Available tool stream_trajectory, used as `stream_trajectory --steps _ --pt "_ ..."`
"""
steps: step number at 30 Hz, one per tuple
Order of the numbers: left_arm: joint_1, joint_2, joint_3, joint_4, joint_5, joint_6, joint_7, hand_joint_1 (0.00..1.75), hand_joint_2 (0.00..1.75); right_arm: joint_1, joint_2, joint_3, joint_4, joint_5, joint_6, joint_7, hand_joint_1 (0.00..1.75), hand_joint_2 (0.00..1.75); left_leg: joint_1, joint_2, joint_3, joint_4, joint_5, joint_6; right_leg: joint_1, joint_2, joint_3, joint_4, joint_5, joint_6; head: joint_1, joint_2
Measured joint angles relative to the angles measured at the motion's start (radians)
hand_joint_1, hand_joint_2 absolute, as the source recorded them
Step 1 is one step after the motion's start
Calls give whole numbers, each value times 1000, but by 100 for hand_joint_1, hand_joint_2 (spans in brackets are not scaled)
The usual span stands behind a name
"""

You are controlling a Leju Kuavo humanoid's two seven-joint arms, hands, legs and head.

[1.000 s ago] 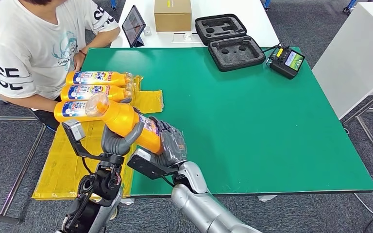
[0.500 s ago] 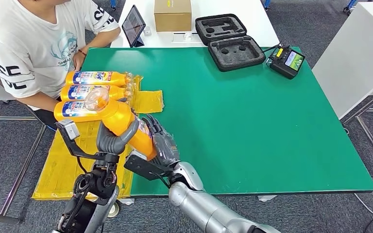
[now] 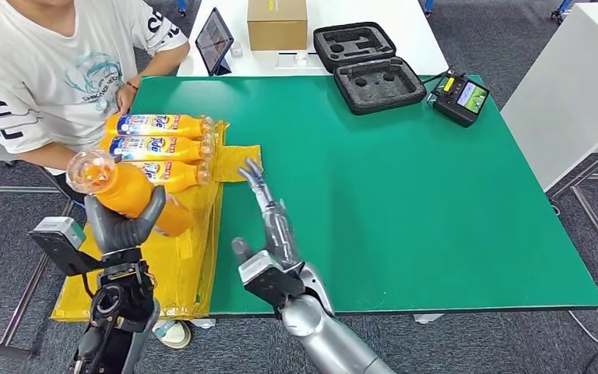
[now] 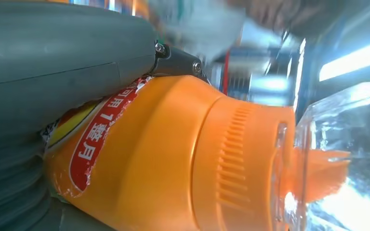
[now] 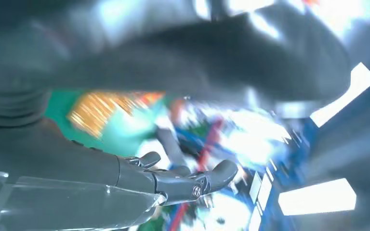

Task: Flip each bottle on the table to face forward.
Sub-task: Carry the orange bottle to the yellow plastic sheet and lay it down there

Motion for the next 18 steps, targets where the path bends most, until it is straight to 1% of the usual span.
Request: stream_trajectory --steps 3,7,11,16,18 --pt "14 3 53 -32 -38 24 -3 175 175 47 -19 3 -161 -24 -52 -8 0 0 0 0 0 0 0 0 0 0 0 0 0 0 0 0" --pt "25 5 88 -54 -44 26 -5 175 175 82 -36 7 -280 -28 -62 -8 0 0 0 0 0 0 0 0 0 0 0 0 0 0 0 0" --pt "29 5 102 -64 -45 26 -6 175 175 97 -47 12 -338 -28 -62 -8 0 0 0 0 0 0 0 0 0 0 0 0 0 0 0 0" --pt "34 5 106 -70 -47 28 -6 175 175 105 -55 18 -369 -28 -63 -8 0 0 0 0 0 0 0 0 0 0 0 0 0 0 0 0" --pt "35 5 110 -75 -74 52 -6 175 175 107 -59 22 -382 -26 -80 -8 0 0 0 0 0 0 0 0 0 0 0 0 0 0 0 0"
